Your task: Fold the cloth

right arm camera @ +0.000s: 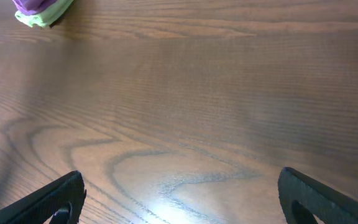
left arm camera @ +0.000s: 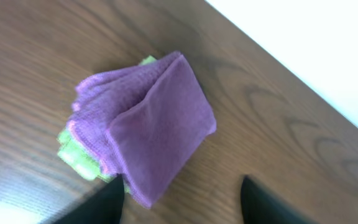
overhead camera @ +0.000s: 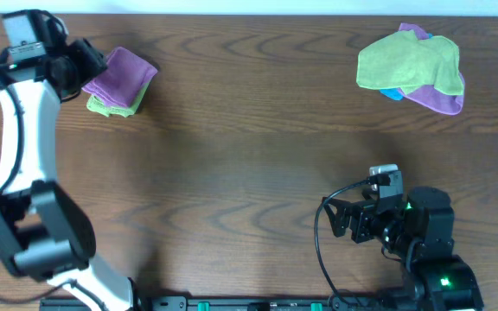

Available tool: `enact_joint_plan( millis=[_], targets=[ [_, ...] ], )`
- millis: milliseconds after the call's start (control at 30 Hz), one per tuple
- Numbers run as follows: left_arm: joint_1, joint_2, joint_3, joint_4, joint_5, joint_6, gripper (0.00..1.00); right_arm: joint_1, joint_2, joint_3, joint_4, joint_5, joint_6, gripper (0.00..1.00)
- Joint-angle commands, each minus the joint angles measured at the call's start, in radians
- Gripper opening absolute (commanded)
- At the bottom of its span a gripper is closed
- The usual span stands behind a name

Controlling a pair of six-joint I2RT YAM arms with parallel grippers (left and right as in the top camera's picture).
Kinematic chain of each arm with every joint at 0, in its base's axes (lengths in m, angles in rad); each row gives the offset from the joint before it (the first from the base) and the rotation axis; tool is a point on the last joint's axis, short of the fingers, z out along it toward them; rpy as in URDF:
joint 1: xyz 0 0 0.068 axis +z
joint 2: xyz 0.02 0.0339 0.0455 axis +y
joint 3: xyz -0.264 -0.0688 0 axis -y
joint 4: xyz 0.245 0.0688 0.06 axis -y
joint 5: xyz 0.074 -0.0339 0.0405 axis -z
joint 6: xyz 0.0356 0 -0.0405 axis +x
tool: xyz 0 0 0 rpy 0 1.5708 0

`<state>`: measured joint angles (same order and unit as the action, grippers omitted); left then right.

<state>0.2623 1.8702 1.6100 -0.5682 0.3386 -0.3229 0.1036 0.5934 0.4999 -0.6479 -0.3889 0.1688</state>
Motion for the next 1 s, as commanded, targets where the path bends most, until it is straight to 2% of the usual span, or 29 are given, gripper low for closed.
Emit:
enact_joint_plan(
  millis=[0,67,233,600,733,967],
  targets=[
    [-0.014,0.092,0.011,0.031,0.029,-0.008,0.25,-0.007,-0.004,-0.006,0.001,-0.007,0.01,0.99],
    [-0.021,0.133,0.011,0.066,0.03,-0.026,0.15,-0.007,-0.004,-0.006,0.0,-0.007,0.01,0.99],
    [-0.026,0.192,0.011,0.133,0.035,-0.06,0.05,-0.007,-0.004,-0.006,0.001,-0.007,0.01,0.99],
    [-0.025,0.288,0.011,0.286,-0.068,-0.113,0.06,-0.007,-0.004,-0.006,0.001,-0.007,0.01,0.99],
    [-0.025,0.329,0.011,0.289,-0.081,-0.123,0.06,-0.007,-0.004,-0.006,0.001,-0.007,0.01,0.99],
    [-0.003,0.334,0.011,0.289,-0.193,-0.11,0.06,-0.007,-0.004,-0.006,0.001,-0.007,0.01,0.99]
  ],
)
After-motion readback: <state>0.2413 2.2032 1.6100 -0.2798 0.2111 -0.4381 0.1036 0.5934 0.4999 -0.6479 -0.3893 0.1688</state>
